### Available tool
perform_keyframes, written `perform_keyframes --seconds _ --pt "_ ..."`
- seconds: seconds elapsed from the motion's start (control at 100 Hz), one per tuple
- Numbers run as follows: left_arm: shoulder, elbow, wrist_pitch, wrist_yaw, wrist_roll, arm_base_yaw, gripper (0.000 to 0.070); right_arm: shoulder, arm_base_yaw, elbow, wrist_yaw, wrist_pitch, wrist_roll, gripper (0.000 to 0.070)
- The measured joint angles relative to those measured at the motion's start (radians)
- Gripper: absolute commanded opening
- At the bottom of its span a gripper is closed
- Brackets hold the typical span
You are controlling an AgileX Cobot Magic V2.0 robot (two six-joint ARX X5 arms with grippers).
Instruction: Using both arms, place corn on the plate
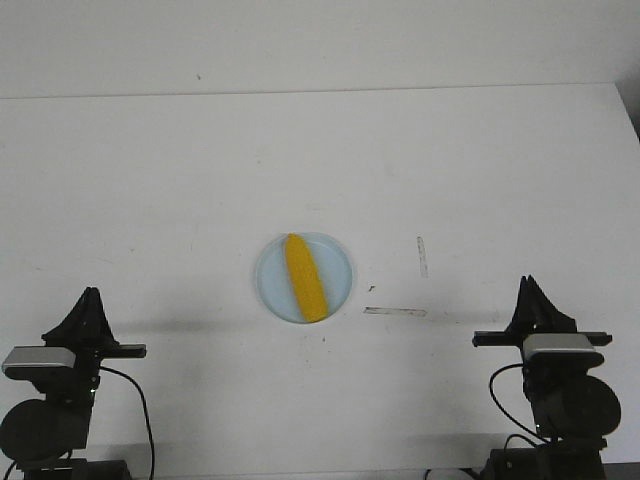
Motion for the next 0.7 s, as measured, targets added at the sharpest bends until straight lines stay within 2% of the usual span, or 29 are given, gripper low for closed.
perform_keyframes --seconds 0.26,0.7 --pt "0.000 0.000 0.000 0.000 0.000 0.000 0.0001 -0.124 0.000 0.000 -0.001 0.000 0.000 0.0038" --pt "0.000 0.000 0.000 0.000 0.000 0.000 0.0001 -0.130 0.000 0.000 0.000 0.000 0.000 0.0038"
